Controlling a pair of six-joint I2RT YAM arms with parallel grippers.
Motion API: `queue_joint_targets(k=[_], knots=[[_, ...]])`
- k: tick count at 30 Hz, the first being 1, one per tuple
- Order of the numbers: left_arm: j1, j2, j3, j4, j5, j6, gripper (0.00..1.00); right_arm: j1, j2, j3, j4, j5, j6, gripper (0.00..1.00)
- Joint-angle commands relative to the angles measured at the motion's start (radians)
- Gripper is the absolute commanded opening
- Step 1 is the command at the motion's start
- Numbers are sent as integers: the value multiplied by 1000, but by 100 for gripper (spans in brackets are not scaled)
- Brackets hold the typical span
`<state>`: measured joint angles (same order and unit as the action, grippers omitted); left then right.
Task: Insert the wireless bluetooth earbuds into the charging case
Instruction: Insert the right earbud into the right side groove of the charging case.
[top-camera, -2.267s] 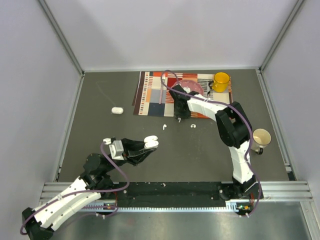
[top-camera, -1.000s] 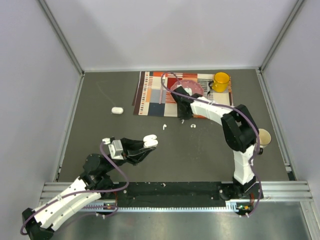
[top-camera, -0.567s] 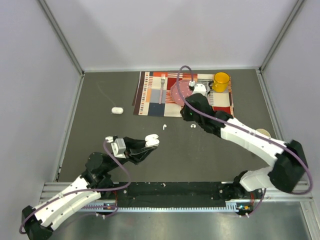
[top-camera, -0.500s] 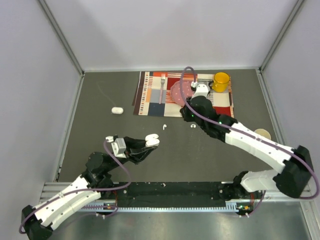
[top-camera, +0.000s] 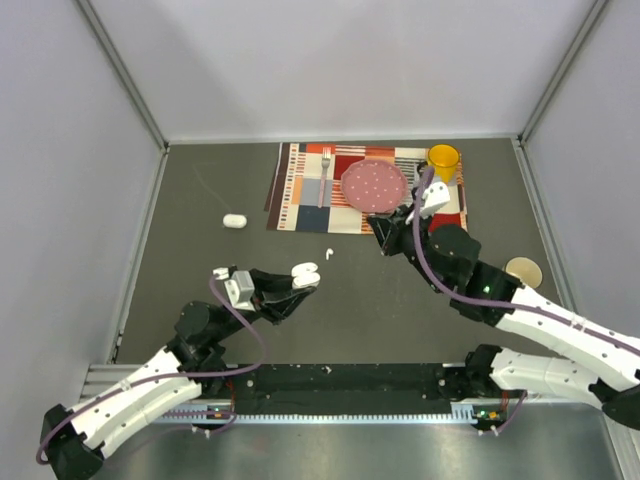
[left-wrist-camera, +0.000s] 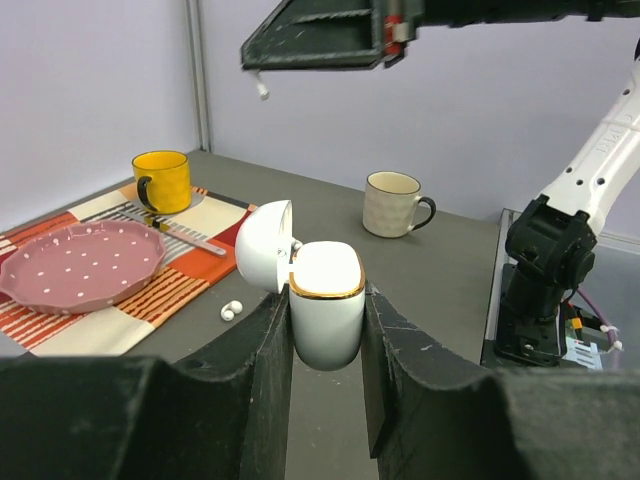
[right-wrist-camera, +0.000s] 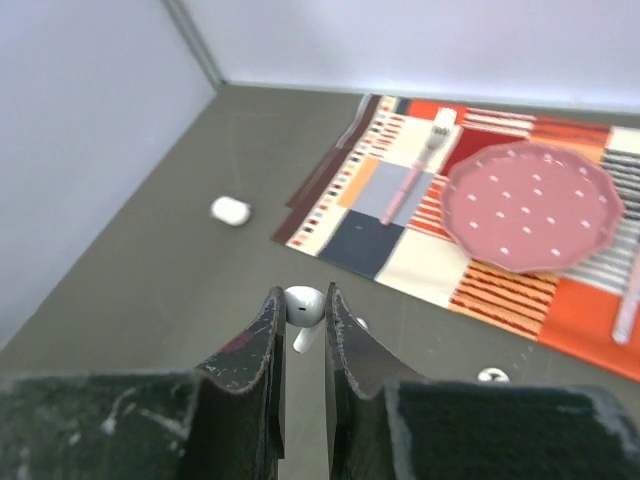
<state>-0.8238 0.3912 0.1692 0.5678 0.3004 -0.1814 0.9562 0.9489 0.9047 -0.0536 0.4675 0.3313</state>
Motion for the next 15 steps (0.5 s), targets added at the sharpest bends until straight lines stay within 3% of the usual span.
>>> queue_joint_targets(k=[1,7,15], knots=[[-3,28,15,84,-14,-12,0,108,-62,-30,164,34,-124,0],[-3,77,29,102,19,5,0,301,-30,-35,225,197,-282,0],[-2,83,32,109,16,23,0,404,48,-50,316,280,-302,0]])
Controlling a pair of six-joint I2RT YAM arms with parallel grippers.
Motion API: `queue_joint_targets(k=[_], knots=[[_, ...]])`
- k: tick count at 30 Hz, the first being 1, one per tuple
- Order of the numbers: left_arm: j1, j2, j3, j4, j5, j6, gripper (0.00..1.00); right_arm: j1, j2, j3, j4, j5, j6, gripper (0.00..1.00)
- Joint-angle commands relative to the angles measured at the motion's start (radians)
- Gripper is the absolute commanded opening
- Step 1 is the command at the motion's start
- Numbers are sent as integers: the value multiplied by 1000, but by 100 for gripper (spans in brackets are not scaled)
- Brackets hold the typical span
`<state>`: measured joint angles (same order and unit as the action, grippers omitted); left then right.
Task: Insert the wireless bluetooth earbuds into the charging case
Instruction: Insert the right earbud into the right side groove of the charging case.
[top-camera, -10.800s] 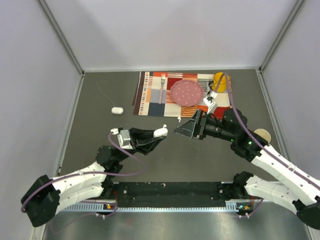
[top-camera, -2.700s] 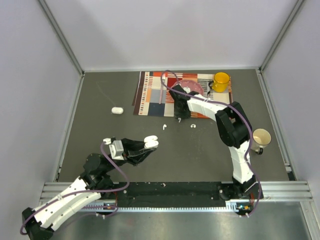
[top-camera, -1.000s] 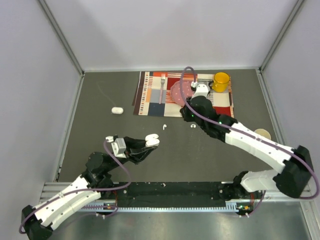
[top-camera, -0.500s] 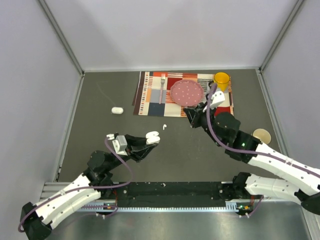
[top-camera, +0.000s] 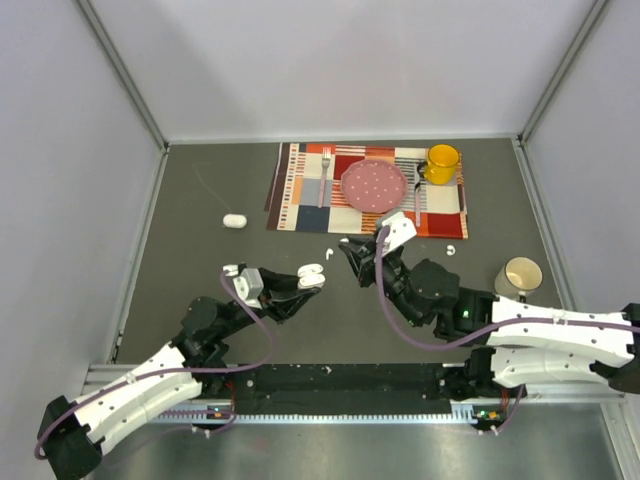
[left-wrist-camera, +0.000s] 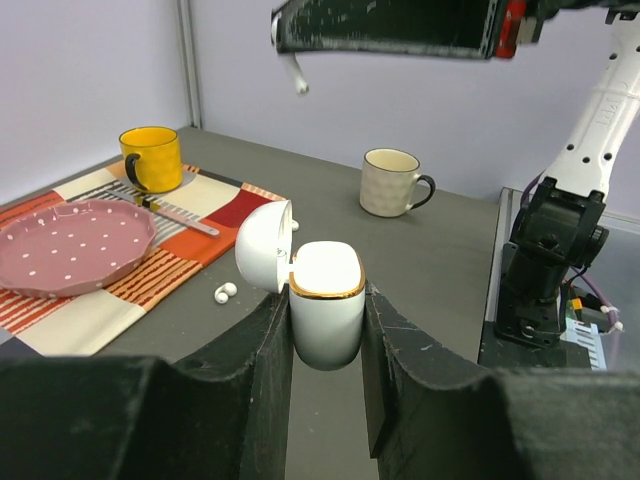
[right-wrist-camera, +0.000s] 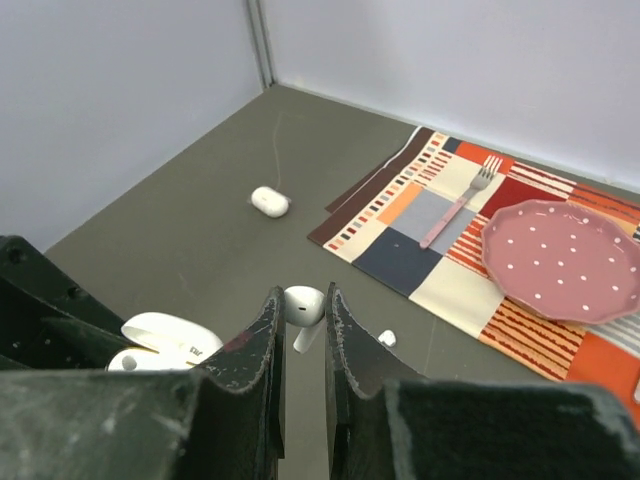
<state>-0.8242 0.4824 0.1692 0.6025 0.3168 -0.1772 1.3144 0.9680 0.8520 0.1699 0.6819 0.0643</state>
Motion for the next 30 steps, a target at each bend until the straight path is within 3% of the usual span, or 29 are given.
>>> queue_joint_targets(k=[1,8,30], knots=[[-3,-8,30,79,-4,21,0,57,35,2,103,68,-35,0],[-3,-11,29,82,-10,38,0,140,95,4,171,93,-14,0],[-3,-45,10,92,-39,31,0,157,155,13,163,33,68,0]])
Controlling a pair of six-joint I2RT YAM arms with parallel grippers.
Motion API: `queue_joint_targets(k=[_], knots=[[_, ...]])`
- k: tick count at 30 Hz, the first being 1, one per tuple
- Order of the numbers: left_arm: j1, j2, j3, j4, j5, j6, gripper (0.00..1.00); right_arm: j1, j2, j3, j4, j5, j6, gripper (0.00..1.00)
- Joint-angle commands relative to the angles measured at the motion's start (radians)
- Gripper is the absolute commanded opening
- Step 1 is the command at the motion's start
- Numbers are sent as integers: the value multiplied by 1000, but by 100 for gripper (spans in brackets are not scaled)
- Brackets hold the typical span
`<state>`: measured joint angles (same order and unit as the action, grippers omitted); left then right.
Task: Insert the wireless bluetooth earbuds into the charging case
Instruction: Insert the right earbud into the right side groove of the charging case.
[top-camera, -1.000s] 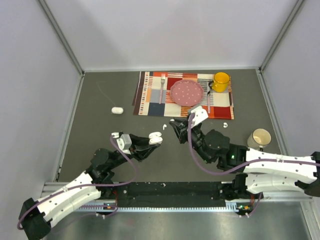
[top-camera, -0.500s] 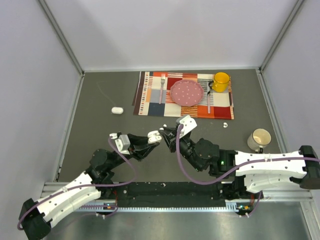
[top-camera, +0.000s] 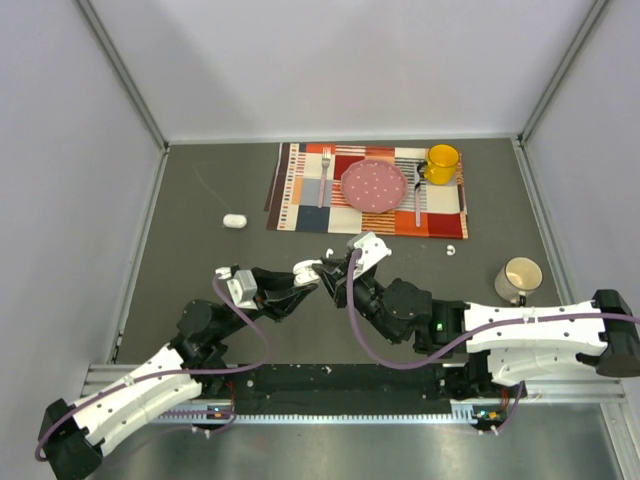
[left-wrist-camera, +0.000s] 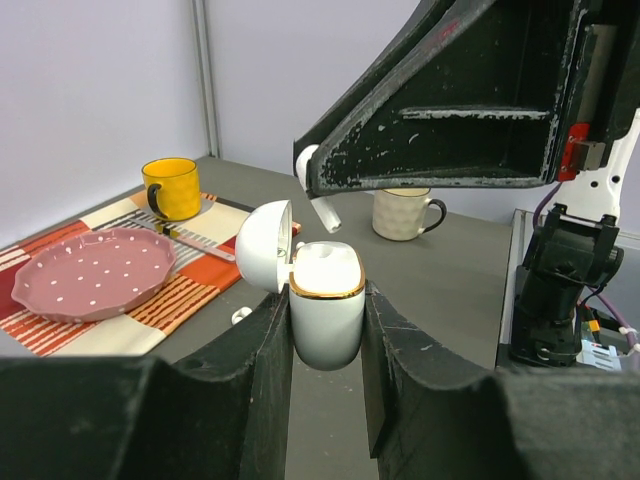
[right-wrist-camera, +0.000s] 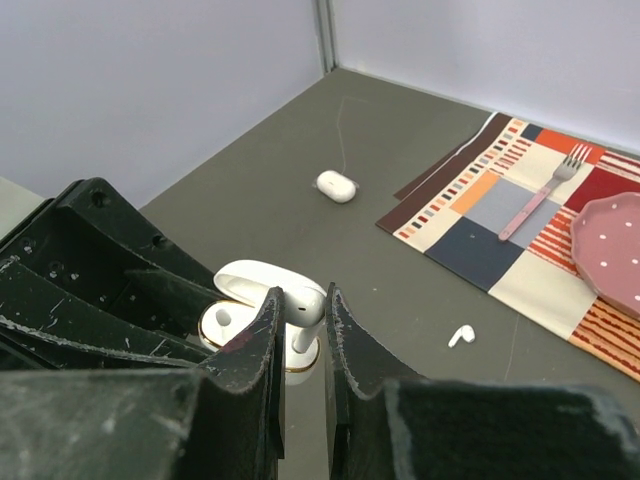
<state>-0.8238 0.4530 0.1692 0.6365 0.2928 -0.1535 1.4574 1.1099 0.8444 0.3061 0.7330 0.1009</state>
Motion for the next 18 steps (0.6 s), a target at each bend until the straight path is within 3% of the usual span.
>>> queue_joint_targets(k=[1,18], knots=[[-3,-16,10,58,-14,9,0,15,16,22,24,-21,36,0],[-2,-40,7,42,-34,8,0,21,36,7,22,-9,13,0]])
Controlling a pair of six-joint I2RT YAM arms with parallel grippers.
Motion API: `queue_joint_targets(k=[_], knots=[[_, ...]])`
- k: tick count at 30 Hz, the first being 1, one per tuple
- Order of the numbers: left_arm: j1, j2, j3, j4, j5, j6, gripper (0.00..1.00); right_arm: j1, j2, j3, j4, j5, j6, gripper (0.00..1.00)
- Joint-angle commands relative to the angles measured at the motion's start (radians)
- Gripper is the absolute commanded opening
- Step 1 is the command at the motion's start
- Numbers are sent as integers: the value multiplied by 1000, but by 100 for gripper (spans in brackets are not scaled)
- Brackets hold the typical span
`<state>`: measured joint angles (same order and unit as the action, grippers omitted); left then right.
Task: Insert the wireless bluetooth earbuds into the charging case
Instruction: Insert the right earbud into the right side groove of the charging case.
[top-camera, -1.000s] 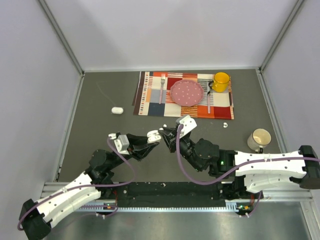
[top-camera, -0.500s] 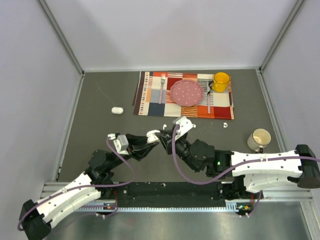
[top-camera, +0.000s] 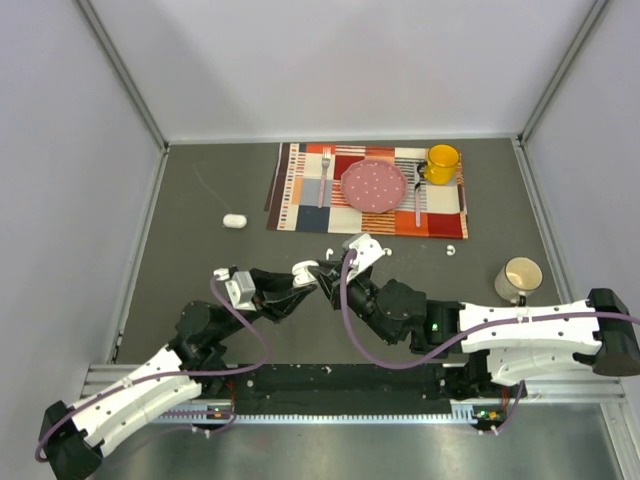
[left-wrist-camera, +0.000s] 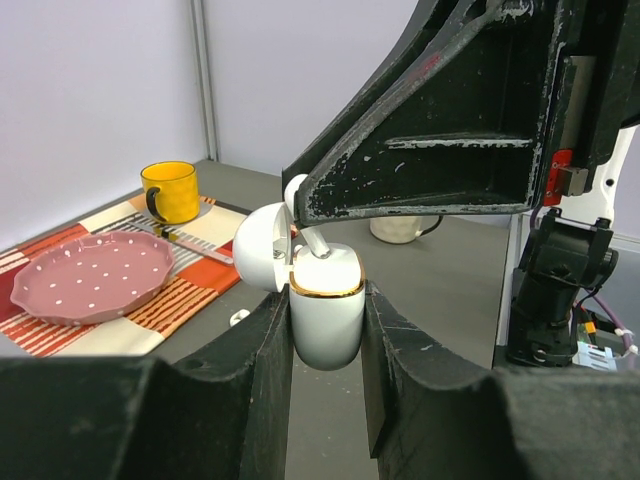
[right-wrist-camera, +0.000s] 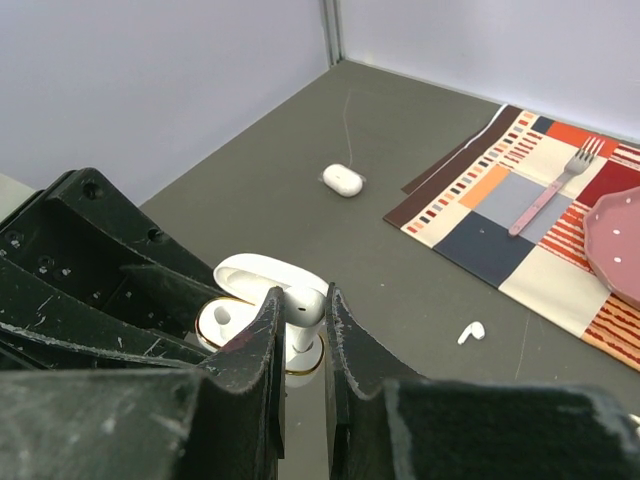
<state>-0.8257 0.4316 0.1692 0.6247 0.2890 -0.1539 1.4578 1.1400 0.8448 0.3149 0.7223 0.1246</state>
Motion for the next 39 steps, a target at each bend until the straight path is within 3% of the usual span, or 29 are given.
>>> queue_joint_targets(k=[1,22,39], knots=[[-1,-21,6,53,-33,8,0,24,4,5,12,2,-16,0],[-1,-42,1,38,-96,2,0,65,33,17,10,-4,-147,0],[-1,-60,-13,50,-125,11,0,73,37,36,-25,-27,-154,0]])
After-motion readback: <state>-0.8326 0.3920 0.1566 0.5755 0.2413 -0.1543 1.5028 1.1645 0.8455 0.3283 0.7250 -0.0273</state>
